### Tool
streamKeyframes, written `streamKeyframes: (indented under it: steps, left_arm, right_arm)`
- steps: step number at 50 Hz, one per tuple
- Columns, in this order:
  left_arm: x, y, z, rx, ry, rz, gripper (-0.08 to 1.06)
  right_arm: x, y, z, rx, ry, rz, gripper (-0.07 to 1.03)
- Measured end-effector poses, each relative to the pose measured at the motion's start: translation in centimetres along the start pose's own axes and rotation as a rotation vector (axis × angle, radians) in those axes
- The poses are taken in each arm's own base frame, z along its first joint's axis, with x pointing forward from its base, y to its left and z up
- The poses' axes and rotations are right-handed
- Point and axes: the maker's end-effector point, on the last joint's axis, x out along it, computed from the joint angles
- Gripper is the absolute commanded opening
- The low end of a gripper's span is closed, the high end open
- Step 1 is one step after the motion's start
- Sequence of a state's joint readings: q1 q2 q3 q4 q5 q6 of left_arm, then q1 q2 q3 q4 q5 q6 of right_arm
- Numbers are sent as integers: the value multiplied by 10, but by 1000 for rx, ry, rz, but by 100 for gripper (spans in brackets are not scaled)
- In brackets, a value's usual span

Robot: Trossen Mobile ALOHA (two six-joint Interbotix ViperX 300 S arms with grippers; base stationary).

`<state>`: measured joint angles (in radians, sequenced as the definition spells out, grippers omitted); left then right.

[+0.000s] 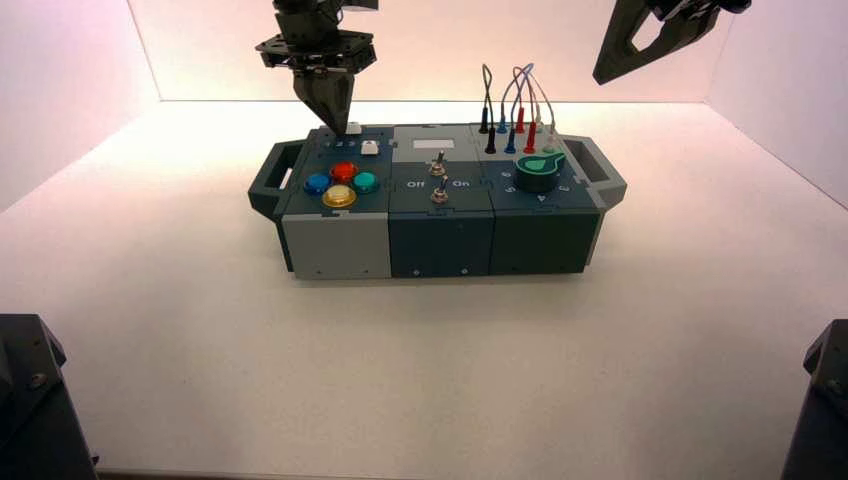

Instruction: Move the top slider to position 3.

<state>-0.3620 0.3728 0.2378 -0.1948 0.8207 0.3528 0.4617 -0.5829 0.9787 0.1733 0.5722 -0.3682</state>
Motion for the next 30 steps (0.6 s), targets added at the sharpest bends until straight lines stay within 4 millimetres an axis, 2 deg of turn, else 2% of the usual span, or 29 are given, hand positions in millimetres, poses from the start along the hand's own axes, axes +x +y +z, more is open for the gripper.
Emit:
streamKeyframes:
  steps: [10,14,19,22,30]
  left_arm:
    - [-4,-1,-1,8,6,-1,-3]
    - [-11,-1,2,12,-10,2,-3]
    - [-25,-2,5,15,-37,8,-3]
    - [-41,-4,8,25,-62,12,-3]
    - [-60,-7,11,33,-90,18,-3]
  right_arm:
    - [0,-1,0,-4,-1,-3,-2]
    - [0,0,0,-5,-1,-2,-2]
    - [0,-1,0,-4,-1,-3,-2]
    - [0,-1,0,-4,-1,-3,-2]
    - [0,0,-1,-4,1,-3,-2]
